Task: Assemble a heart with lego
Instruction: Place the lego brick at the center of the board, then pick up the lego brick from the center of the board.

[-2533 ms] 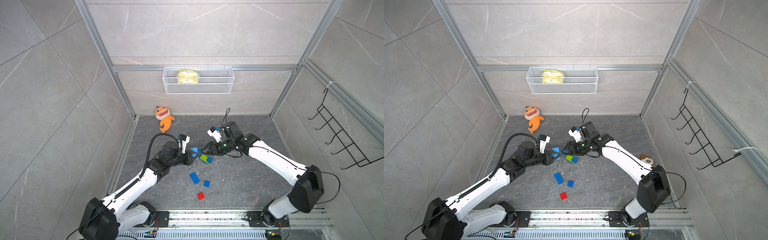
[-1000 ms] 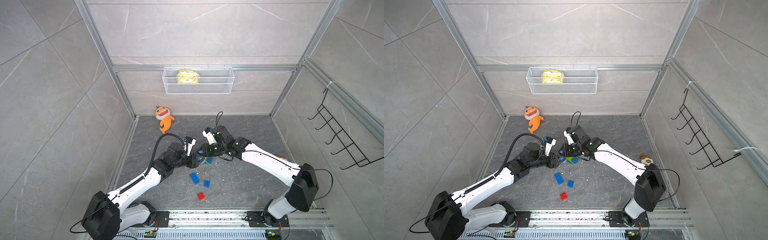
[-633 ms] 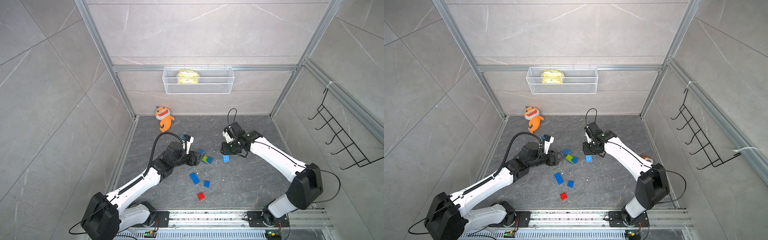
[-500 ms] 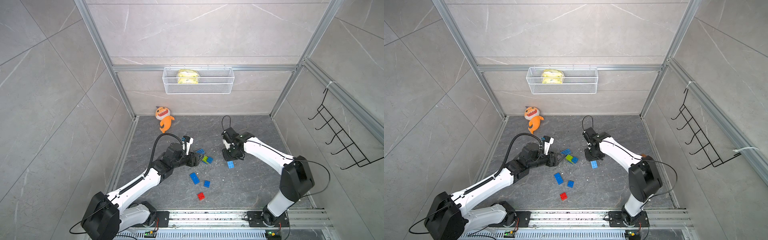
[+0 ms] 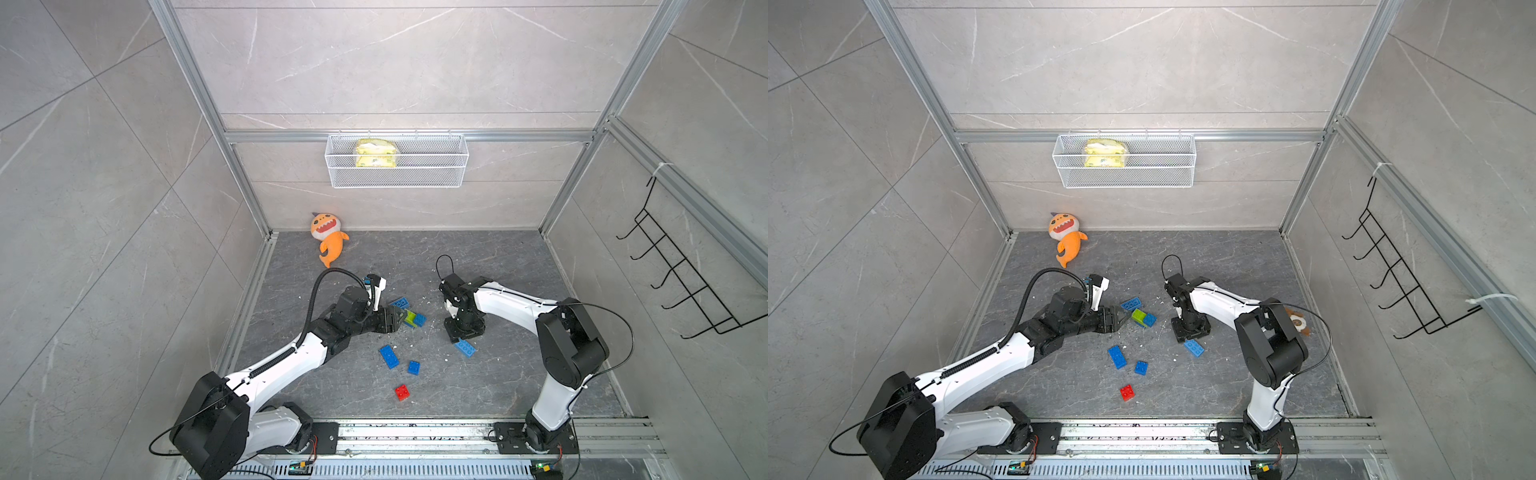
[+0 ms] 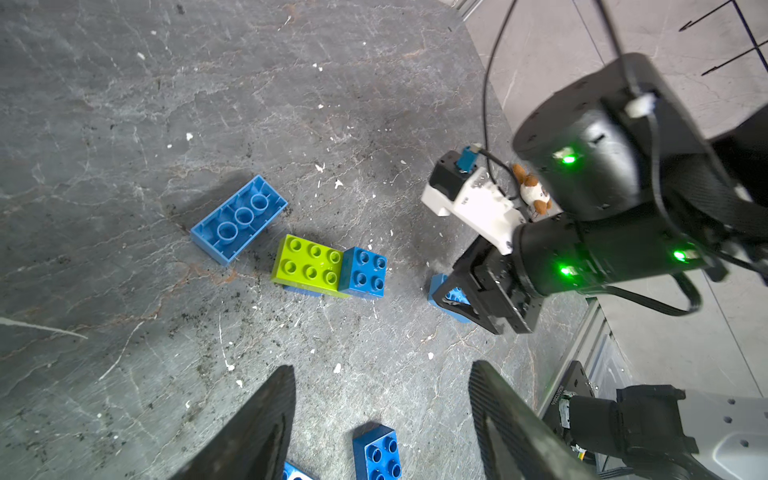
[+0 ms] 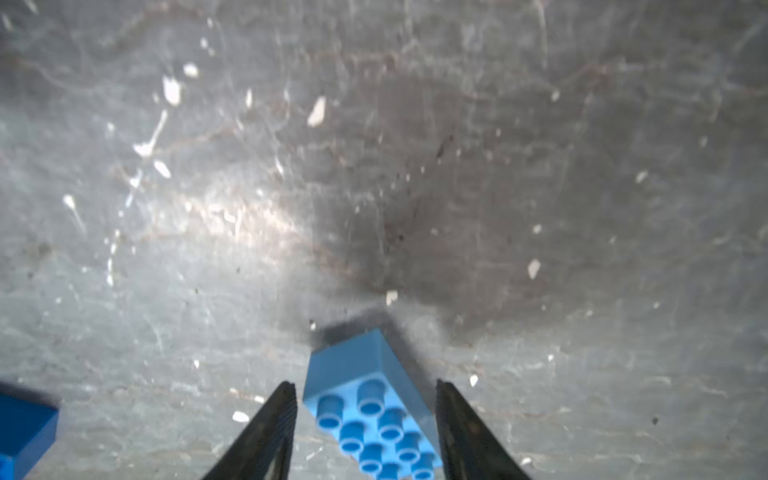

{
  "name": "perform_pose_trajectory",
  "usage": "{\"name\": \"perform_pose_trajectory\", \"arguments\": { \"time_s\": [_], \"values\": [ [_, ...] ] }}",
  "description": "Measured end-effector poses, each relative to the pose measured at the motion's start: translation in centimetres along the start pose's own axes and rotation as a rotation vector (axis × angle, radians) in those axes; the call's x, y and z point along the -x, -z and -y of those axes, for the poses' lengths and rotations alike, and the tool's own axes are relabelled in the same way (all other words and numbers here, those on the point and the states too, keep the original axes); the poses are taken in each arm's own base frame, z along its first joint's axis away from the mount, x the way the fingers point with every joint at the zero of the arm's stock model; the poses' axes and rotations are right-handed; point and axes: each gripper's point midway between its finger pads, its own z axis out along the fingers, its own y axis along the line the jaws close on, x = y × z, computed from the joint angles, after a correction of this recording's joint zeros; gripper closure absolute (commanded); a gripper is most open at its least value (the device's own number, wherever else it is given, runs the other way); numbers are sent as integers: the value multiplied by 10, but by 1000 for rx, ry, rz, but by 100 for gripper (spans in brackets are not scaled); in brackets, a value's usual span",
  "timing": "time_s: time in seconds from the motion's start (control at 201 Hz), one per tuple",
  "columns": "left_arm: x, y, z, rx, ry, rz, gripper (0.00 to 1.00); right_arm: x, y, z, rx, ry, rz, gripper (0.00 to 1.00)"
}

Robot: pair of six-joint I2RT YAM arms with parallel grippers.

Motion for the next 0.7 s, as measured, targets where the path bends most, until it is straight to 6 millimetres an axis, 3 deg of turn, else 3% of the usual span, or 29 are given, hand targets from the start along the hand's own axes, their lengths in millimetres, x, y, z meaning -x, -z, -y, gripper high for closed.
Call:
{"name": "perform_pose_trajectory", "arguments": {
  "time_s": [0.234,0.414,0.703],
  "values": [
    [-7,-7,-7,12,28,-21,31,-20,-1,1,14,14,-25,47],
    [-8,-8,-7,14,29,-24,31,-21,-2,-1,29,27,-30,56],
    [-8,-8,-8,16,30,-25,31,-21,-3,-2,30,30,-36,55]
  ]
}}
